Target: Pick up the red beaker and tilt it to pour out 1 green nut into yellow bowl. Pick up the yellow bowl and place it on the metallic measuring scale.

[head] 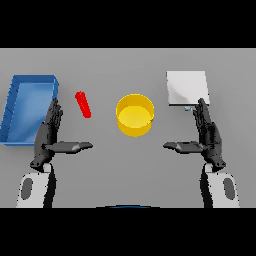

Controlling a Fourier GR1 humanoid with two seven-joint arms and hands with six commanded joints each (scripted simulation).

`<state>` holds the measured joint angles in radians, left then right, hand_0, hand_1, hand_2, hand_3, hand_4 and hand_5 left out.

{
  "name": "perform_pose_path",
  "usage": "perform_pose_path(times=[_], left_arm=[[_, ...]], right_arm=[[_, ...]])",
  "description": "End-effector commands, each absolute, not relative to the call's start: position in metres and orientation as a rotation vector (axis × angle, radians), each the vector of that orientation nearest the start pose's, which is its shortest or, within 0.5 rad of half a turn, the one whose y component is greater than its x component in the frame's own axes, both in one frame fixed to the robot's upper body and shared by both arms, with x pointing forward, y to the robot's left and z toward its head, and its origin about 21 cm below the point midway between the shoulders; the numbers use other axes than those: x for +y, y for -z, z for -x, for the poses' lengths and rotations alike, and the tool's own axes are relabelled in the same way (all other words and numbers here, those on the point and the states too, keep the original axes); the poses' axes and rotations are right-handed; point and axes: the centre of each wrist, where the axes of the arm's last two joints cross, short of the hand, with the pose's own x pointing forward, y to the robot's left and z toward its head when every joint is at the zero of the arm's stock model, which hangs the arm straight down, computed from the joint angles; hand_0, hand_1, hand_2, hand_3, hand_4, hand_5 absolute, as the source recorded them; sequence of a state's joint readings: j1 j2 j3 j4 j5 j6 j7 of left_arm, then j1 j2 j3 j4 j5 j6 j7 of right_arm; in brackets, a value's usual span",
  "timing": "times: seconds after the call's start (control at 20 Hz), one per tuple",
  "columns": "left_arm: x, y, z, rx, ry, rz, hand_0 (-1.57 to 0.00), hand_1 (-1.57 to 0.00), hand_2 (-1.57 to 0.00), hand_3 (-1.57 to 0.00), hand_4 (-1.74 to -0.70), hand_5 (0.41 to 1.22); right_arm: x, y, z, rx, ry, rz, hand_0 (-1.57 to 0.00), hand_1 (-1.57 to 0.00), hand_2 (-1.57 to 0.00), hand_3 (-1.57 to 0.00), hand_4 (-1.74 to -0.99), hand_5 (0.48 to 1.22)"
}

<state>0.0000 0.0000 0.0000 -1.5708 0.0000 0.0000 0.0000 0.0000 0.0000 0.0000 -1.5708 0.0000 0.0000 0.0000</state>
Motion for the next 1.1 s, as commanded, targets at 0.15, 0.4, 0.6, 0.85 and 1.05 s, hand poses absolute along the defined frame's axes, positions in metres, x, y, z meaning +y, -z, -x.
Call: perform_pose_path(times=[0.15,0.4,0.6,0.85,1.05], left_arm=[[0.236,0.002,-0.252,-1.566,-0.001,-0.005,0.0,0.0,0.0,0.0,-1.09,0.623],[0.238,-0.001,-0.231,-1.632,0.135,-0.095,0.0,0.0,0.0,0.0,-1.09,0.618],[0.235,-0.008,-0.231,-1.576,0.166,-0.122,0.0,0.0,0.0,0.0,-1.1,0.616],[0.224,-0.001,-0.248,-1.574,0.214,-0.126,0.0,0.0,0.0,0.0,-1.11,0.623],[0.219,0.008,-0.272,-1.587,0.223,-0.127,0.0,0.0,0.0,0.0,-1.15,0.636]], right_arm=[[-0.225,0.003,-0.249,-1.57,0.0,-0.002,0.0,0.0,0.0,0.0,-1.128,0.66],[-0.212,0.0,-0.227,-1.72,-0.257,0.164,0.0,0.0,0.0,0.0,-1.127,0.664],[-0.208,0.0,-0.221,-1.704,-0.293,0.208,0.0,0.0,0.0,0.0,-1.112,0.659],[-0.209,-0.007,-0.219,-1.703,-0.279,0.21,0.0,0.0,0.0,0.0,-1.13,0.65],[-0.21,-0.008,-0.224,-1.704,-0.247,0.16,0.0,0.0,0.0,0.0,-1.182,0.655]])
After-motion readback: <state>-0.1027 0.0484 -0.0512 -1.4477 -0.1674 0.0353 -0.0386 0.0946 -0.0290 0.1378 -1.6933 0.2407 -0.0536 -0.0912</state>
